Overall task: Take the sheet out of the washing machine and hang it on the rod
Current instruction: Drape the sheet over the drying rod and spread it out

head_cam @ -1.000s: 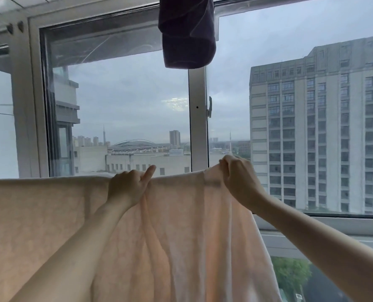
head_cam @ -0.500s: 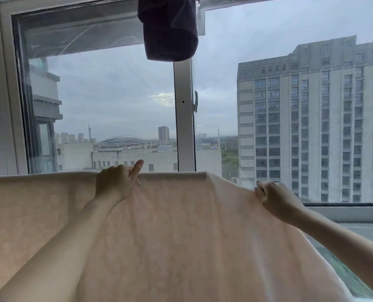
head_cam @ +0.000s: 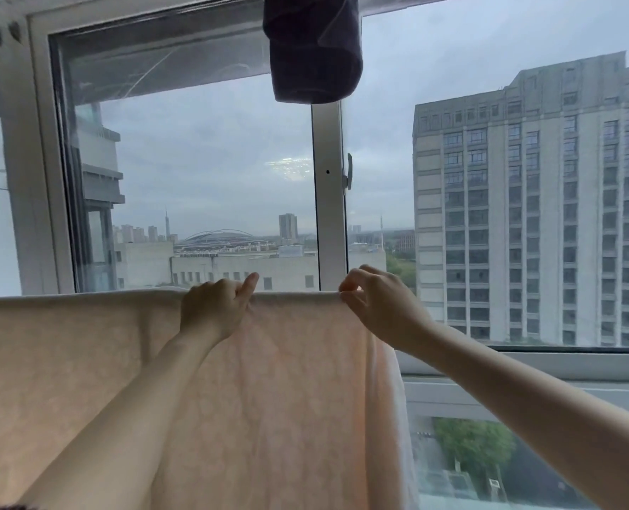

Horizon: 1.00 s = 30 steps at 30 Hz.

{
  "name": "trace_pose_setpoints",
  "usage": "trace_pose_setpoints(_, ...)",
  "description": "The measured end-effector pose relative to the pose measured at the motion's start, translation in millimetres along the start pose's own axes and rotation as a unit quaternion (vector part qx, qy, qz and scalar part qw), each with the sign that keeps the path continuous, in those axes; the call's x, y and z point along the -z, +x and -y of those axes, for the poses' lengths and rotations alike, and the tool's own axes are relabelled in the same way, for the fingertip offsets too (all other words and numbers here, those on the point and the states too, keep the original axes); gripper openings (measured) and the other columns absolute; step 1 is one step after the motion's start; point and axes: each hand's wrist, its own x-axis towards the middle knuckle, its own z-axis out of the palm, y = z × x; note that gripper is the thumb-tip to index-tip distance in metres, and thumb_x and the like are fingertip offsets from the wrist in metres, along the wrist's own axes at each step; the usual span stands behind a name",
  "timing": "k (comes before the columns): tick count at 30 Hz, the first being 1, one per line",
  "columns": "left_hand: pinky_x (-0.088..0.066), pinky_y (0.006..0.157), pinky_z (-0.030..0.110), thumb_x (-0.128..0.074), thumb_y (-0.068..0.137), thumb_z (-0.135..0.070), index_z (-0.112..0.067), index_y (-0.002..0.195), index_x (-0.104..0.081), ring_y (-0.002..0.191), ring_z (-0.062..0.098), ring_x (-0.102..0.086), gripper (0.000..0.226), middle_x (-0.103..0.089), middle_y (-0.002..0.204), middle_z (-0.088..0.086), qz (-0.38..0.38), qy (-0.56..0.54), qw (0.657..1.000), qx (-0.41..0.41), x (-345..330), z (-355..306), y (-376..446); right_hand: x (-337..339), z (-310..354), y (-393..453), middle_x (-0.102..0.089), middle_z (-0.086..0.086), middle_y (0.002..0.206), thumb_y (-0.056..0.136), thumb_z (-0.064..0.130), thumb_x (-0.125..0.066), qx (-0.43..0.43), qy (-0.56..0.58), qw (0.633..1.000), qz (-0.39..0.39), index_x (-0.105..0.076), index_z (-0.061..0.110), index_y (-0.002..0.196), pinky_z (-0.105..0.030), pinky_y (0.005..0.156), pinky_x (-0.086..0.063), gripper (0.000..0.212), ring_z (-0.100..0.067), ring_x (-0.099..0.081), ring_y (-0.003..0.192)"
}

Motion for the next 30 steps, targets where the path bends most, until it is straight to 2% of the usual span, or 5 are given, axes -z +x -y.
trace_pose_setpoints(11, -0.034, 0.066, 0.031, -0.026, 0.096, -0.055, -0.021, 0.049, -0.041, 0.058, 0.020, -0.051, 0.060, -0.052, 0.054, -0.003, 0.000, -0.018, 1.000, -0.016, 3, 6, -4, -8, 6, 7, -0.061, -0.005, 0.095, 0.098, 0.021, -0.044, -0.037, -0.030, 0.999, 0.001, -0.060, 0.011, 0.094, -0.034, 0.073, -0.048, 0.019, -0.021, -0.056, 0.079)
trace_pose_setpoints(16, -0.030, 0.061, 0.030, -0.026, 0.096, -0.054, -0.019, 0.053, -0.047, 0.055, 0.018, -0.050, 0.060, -0.055, 0.054, 0.000, -0.010, -0.018, 0.999, -0.029, 7, 8, -7, 1, 7, 22, -0.061, -0.012, 0.106, 0.099, 0.015, -0.042, -0.135, 0.045, 0.982, 0.126, -0.060, 0.004, 0.105, -0.028, 0.078, -0.041, 0.022, -0.019, -0.053, 0.091)
trace_pose_setpoints(19, -0.029, 0.057, 0.029, -0.025, 0.096, -0.055, -0.016, 0.053, -0.043, 0.052, 0.018, -0.052, 0.061, -0.055, 0.053, 0.005, -0.012, -0.029, 0.999, -0.037, 9, 11, -8, 6, 7, 27, -0.060, -0.011, 0.106, 0.100, 0.015, -0.039, -0.151, 0.041, 0.978, 0.140, -0.060, 0.001, 0.108, -0.027, 0.080, -0.039, 0.026, -0.019, -0.052, 0.094)
trace_pose_setpoints(26, -0.030, 0.061, 0.031, -0.020, 0.092, -0.064, -0.018, 0.065, -0.058, 0.060, 0.021, -0.047, 0.066, -0.051, 0.056, -0.002, -0.008, -0.028, 0.998, -0.051, 10, 13, -10, 13, -3, 54, -0.053, -0.005, 0.077, 0.102, 0.016, -0.035, -0.218, 0.050, 0.971, 0.087, -0.057, -0.001, 0.093, -0.029, 0.067, -0.039, 0.029, -0.019, -0.051, 0.076)
trace_pose_setpoints(30, -0.029, 0.060, 0.030, -0.022, 0.093, -0.061, -0.026, 0.054, -0.043, 0.058, 0.021, -0.047, 0.056, -0.047, 0.053, -0.005, -0.019, -0.033, 0.998, -0.058, 10, 15, -10, 4, -15, 50, -0.065, -0.013, 0.084, 0.100, 0.016, -0.043, -0.237, 0.082, 0.960, 0.124, -0.067, 0.000, 0.093, -0.031, 0.066, -0.046, 0.030, -0.023, -0.057, 0.073)
